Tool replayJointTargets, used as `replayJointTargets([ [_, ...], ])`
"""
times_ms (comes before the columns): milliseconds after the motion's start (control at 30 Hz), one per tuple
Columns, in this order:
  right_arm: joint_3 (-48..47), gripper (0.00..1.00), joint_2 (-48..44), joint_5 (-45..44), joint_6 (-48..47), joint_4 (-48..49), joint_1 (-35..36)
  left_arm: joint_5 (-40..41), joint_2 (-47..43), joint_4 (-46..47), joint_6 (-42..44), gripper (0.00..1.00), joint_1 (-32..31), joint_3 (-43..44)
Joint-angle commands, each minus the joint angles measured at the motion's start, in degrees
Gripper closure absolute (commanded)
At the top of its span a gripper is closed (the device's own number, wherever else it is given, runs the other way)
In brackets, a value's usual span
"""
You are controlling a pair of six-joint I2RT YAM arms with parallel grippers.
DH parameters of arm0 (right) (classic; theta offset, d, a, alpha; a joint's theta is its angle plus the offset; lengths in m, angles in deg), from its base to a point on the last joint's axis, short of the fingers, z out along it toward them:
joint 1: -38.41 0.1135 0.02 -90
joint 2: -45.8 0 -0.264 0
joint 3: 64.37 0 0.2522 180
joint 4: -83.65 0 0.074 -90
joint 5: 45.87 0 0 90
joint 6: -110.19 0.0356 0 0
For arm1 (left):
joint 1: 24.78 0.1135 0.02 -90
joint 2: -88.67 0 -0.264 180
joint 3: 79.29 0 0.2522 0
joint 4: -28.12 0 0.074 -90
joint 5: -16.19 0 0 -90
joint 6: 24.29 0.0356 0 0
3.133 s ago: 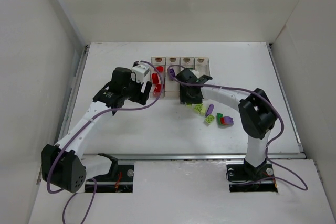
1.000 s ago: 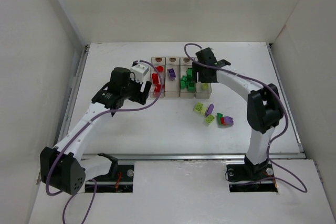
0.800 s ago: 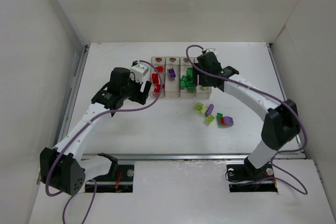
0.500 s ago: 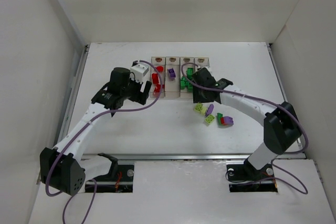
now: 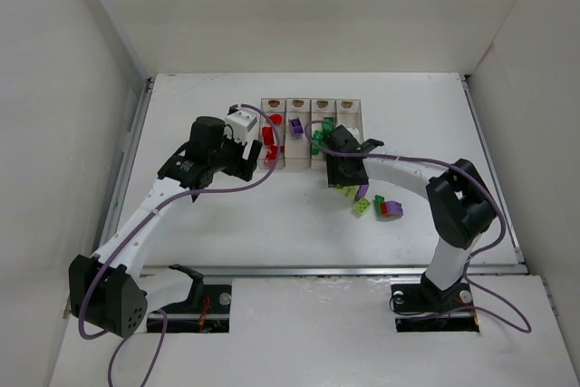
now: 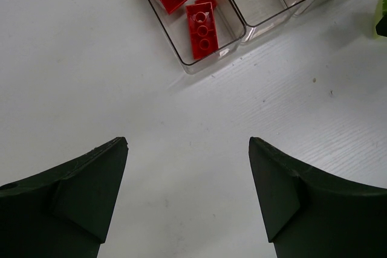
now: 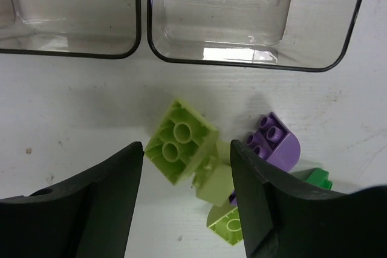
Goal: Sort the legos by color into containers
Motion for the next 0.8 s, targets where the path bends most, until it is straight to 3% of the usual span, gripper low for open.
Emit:
replayJointTargets([
  [0,-1.1,0.35,0.7,-1.0,0.8,3.5,-0.1,-0.3,-1.3,1.0,-0.2,0.21,0.4,-0.4],
  [167,-3.1,0.35,4.1,-1.0,-1.2,4.8,-0.1,-0.3,-1.3,1.0,-0.2,0.21,0.4,-0.4],
  [300,-3.7,0.43,5.8,-0.5,-2.2,4.8,-0.1,-0.3,-1.3,1.0,-0.2,0.21,0.4,-0.4],
  [500,-2.6,0.66,3.2,1.6,-2.7,5.3,1.1,-0.3,-1.8,1.0,0.4,0.21,0.4,-1.0],
  [600,-2.6,0.88,0.8,2.1,-2.7,5.3,2.3,-0.3,-1.8,1.0,0.4,0.21,0.4,-1.0],
  [700,-2.6,0.98,-1.7,3.8,-4.3,5.3,3.7,-0.3,-1.8,1.0,0.4,0.21,0.4,-1.0],
  [767,-2.6,0.98,-6.0,7.8,-7.8,7.5,4.3,-0.3,-1.3,1.0,0.4,0.21,0.4,-1.0],
])
